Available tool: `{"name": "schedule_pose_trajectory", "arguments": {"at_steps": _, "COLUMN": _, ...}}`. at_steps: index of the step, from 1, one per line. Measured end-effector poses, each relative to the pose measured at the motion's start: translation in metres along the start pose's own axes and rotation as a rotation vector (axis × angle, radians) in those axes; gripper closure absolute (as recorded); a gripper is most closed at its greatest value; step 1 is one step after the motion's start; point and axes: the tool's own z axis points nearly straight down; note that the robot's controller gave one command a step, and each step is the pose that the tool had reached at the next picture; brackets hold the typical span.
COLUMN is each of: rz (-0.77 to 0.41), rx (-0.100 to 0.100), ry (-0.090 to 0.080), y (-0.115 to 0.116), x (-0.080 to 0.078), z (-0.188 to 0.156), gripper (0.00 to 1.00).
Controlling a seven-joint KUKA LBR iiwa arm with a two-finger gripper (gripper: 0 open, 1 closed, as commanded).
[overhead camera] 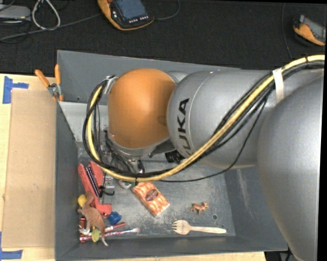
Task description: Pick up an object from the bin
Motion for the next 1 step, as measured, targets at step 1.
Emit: {"name": "schedule_pose_trajectory", "arguments": {"at_steps": 1, "rz": 0.005, "rx": -0.002, "ry": -0.007, "y": -0.0016, "x": -0.0021, "z": -0.0049, "gripper": 0.0}}
